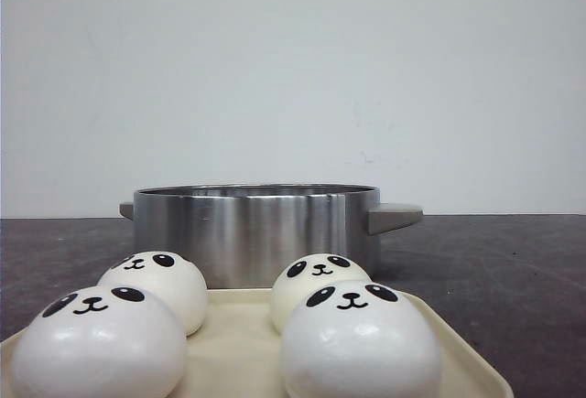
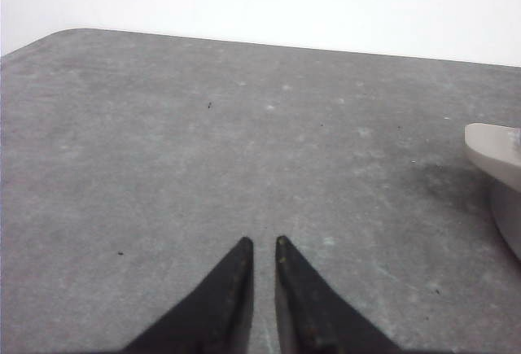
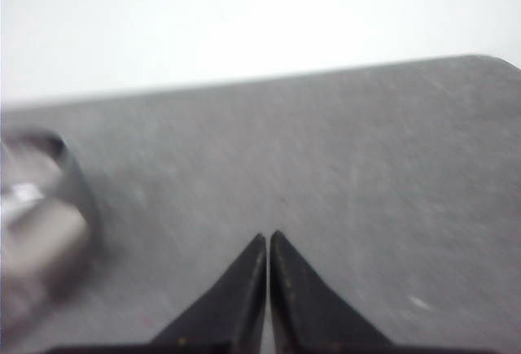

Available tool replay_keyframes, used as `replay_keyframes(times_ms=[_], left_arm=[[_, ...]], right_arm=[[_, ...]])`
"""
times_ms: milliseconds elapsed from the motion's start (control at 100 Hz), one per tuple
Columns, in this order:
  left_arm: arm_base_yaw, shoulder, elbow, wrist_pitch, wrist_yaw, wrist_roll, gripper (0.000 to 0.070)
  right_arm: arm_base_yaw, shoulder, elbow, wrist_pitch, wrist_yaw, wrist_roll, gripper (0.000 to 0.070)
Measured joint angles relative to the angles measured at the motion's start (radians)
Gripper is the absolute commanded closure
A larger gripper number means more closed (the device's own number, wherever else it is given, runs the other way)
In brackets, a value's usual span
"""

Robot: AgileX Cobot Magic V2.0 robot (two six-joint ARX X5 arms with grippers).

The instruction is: Steam buns

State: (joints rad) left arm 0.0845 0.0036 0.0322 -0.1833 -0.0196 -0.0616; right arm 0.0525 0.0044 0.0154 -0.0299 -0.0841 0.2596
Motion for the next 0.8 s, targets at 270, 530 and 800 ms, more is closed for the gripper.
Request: replay_keyframes(times_ms=[270, 530, 800], left_arm=[[0.0, 0.0, 0.001, 0.053, 0.253, -0.422, 0.0697], [0.0, 0.0, 0.002, 0.1, 0.577, -0.744, 0.0697], [0.0, 0.05, 0.182, -0.109, 0.728, -0.784, 0.0687]], right_arm=[[0.0, 0.0, 0.089, 0.074, -0.227, 0.151, 0.0695], [0.002, 0.0, 0.371, -0.176, -0.232, 0.138, 0.0695], [0.002, 0.08, 0.642, -0.463, -0.24, 0.056, 0.0695]])
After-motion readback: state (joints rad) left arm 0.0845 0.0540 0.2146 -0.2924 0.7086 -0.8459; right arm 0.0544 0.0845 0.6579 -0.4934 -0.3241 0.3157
